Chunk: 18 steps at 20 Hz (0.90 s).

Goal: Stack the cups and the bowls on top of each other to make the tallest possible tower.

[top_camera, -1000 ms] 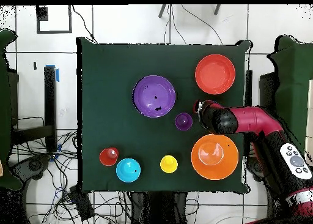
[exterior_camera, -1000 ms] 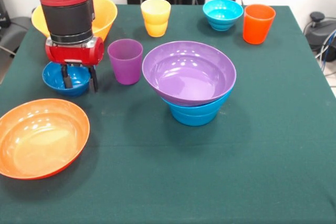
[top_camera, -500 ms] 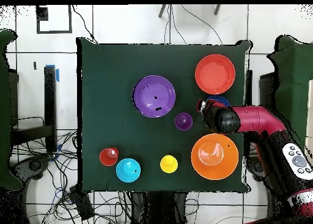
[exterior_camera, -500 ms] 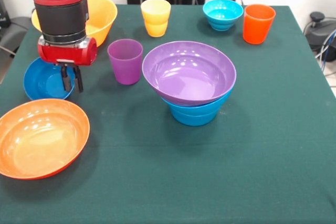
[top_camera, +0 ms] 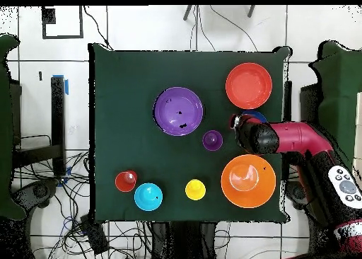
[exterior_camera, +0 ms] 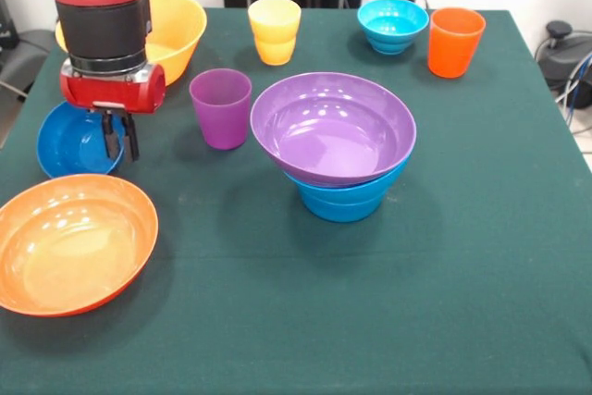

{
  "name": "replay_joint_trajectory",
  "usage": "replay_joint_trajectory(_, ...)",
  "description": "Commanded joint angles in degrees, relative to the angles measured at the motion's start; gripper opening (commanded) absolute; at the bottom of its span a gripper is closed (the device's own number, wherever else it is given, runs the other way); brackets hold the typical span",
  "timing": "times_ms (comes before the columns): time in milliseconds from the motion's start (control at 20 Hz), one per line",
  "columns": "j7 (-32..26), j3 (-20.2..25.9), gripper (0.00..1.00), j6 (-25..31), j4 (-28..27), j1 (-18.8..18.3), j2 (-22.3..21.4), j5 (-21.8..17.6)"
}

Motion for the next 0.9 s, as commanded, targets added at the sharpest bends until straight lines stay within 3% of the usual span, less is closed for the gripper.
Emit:
replay_joint_trajectory(50,-8.9,-3.0,0.00,4.5,1.9,3.4,-0.7,-1.8)
replay_joint_trajectory(550,-7.4,0.3,0.00,11.7,14.2,3.2,-18.4,8.8)
replay_joint_trajectory(900,-6.6,1.5,0.00,16.2,18.3,4.2,-26.9,16.3)
